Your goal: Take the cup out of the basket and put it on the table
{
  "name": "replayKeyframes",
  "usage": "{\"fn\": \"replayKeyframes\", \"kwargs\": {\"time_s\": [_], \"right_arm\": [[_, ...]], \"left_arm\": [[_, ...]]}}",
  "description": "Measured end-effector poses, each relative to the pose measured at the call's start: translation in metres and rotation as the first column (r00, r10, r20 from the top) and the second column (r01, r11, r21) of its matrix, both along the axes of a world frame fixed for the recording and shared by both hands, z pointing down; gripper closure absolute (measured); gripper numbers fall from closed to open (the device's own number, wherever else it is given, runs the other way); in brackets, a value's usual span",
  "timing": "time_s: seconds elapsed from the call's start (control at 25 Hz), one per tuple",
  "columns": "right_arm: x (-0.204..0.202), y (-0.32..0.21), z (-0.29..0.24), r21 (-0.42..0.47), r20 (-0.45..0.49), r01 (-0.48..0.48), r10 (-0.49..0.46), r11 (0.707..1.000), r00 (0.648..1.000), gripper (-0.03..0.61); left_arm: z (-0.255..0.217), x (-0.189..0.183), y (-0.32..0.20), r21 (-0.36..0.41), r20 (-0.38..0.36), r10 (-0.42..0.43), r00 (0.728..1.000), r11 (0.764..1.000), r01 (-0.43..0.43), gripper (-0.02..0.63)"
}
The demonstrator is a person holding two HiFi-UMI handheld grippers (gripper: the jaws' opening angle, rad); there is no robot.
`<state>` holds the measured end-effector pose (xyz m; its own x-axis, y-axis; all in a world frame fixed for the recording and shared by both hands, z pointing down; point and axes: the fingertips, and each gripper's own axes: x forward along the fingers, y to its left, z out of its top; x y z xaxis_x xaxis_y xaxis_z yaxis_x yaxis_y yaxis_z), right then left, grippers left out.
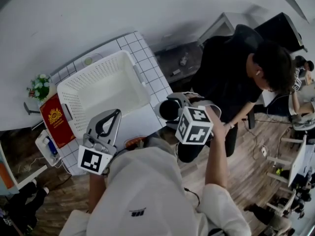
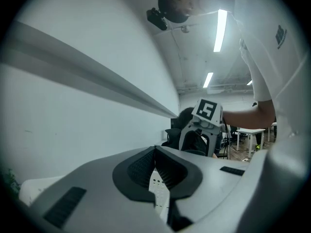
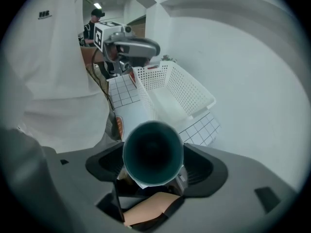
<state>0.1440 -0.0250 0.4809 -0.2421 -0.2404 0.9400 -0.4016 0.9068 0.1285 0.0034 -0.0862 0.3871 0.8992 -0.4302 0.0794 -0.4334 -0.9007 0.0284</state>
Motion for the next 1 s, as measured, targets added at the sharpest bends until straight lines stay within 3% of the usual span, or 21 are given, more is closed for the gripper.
{"fn": "replayKeyframes", "kwargs": {"time_s": [0.32, 1.0], "right_arm": [[-0.002, 0.008, 0.081, -0.059, 0.023, -0.060, 0.062, 0.996, 0.998, 0.201], [0.000, -0.001, 0.166, -0.018, -0.001, -0.168, 0.168, 0.986, 0.986, 0.202]], "left_arm": [[0.006, 0.011, 0.006, -0.010, 0.025, 0.039, 0.999, 0.999, -0.038, 0.603], [0.017, 0.028, 0.009, -0.025, 0.085, 0.092, 0.992, 0.996, -0.090, 0.603]]}}
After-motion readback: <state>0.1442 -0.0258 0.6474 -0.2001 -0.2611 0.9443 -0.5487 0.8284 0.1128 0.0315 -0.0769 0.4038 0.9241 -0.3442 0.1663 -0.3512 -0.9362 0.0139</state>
